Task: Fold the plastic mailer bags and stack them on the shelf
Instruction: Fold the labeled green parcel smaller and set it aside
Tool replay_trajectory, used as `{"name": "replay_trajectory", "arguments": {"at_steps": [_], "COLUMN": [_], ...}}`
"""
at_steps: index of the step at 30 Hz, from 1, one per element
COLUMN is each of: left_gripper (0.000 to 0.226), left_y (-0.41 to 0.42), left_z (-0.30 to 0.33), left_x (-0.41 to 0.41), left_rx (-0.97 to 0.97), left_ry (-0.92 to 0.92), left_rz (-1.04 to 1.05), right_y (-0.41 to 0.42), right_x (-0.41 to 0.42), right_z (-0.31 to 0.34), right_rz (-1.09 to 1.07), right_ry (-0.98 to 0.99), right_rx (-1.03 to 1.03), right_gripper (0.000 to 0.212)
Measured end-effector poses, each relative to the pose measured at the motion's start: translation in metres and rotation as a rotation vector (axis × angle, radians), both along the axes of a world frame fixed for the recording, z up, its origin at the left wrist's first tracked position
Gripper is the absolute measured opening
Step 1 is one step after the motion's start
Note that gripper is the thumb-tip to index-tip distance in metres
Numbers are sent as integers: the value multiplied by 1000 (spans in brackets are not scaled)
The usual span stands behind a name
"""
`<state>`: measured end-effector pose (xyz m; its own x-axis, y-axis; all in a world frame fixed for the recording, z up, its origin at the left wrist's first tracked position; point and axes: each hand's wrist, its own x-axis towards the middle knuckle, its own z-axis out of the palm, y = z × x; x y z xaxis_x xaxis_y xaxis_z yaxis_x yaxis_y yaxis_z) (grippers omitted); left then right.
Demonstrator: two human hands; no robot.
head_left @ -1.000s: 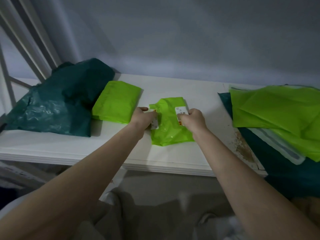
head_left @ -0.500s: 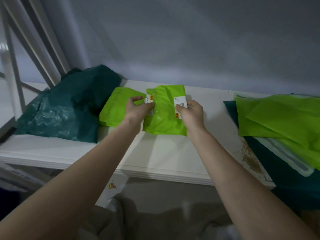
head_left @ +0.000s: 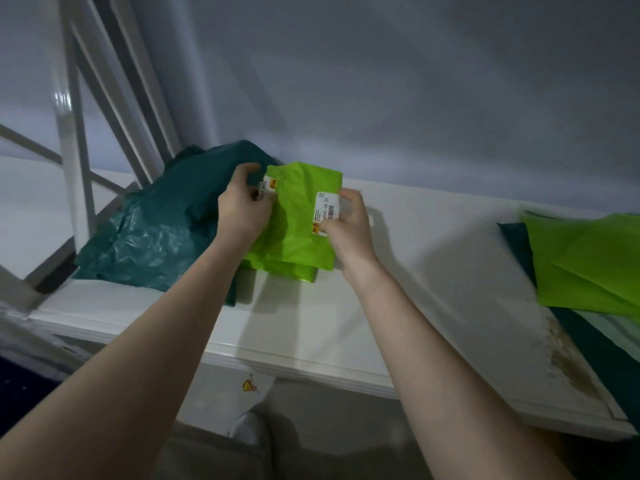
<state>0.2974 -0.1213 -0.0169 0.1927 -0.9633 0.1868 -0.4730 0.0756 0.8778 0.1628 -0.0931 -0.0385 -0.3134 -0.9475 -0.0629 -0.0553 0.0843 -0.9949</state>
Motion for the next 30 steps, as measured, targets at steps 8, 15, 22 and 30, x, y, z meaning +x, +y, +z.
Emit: {"name": "replay_trajectory", "arguments": {"at_steps": [8,15,22,30], "left_gripper": [32,37,70,51], "left_y": [-19,-14,-3,-4], "left_z": [-13,-20,-36,-38], "left_x": [9,9,-5,-9], "left_rx": [-58,-172,-24,97], "left_ry": [-256,-600,-881,-912], "left_rz": [-31,-92,-421,-407], "right_y": [-4,-4,2,-2], "right_x": [17,18,26,17], "right_z": [-12,-20,-33,-37], "right_rz": [86,27,219,296], "right_ry": [356,849,992,895], "right_rx": [27,67,-99,-14], "right_gripper": [48,53,50,50]}}
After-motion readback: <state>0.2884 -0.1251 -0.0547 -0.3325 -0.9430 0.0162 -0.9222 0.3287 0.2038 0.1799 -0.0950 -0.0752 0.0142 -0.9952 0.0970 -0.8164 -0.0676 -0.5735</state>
